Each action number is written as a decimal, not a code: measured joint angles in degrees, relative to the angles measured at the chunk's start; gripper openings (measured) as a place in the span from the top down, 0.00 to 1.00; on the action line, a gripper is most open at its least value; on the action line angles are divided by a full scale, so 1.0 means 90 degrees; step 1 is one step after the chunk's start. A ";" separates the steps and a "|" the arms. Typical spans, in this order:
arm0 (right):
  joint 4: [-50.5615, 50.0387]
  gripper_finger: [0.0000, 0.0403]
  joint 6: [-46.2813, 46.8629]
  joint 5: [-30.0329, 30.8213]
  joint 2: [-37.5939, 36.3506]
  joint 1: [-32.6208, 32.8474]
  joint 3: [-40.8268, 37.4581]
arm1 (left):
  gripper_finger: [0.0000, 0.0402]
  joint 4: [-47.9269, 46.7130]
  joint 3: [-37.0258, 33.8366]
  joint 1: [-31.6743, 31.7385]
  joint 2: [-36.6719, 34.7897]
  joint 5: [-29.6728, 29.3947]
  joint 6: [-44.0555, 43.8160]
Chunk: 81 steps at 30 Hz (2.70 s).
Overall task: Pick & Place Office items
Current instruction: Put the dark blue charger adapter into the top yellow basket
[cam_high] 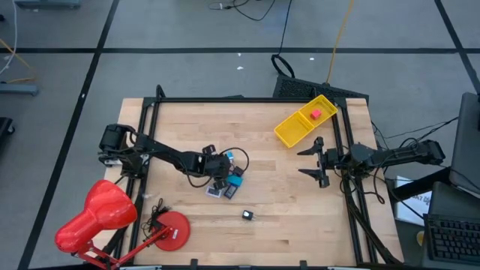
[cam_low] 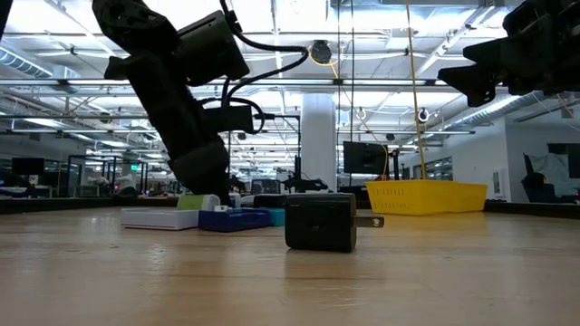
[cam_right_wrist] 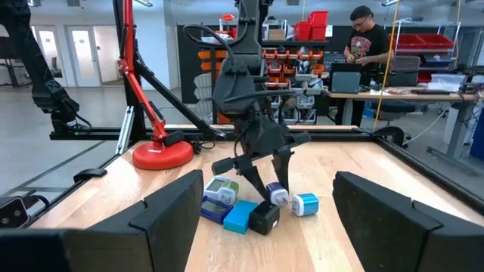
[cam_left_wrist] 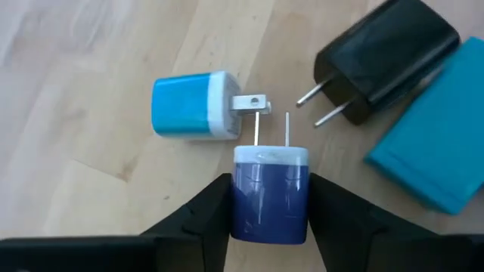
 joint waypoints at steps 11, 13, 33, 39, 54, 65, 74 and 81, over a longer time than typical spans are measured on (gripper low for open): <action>0.0595 0.30 0.0425 0.0015 0.0860 0.0002 0.0000 | 0.68 -0.0012 0.0841 -0.0560 -0.0051 -0.1587 0.1691; 0.0861 0.30 0.0527 0.0030 0.1131 0.0002 0.0000 | 0.67 -0.0041 0.1120 -0.0689 -0.0051 -0.2088 0.2063; 0.2747 0.30 0.1189 0.0334 0.3950 0.0002 0.0422 | 0.67 0.1817 0.2163 -0.1148 0.0839 -0.4034 0.5196; 0.4057 0.30 0.1494 0.0333 0.5043 0.0002 0.0583 | 0.67 0.1874 0.3058 -0.1215 0.1708 -0.4745 0.6237; 0.5403 0.30 0.2066 0.0306 0.6961 0.0021 0.1308 | 0.67 0.2287 0.4333 -0.1441 0.2766 -0.4719 0.7323; 0.6050 0.30 0.2397 -0.0187 0.7826 0.0035 0.1956 | 0.68 0.2483 0.4342 -0.1503 0.2766 -0.4618 0.7302; 0.5908 0.30 0.2305 -0.0177 0.8007 0.0058 0.2096 | 0.66 0.2502 0.4339 -0.1493 0.2766 -0.4741 0.7350; 0.5882 0.41 0.2219 -0.0182 0.8007 0.0058 0.2096 | 0.68 0.2444 0.4334 -0.1493 0.2766 -0.4917 0.7277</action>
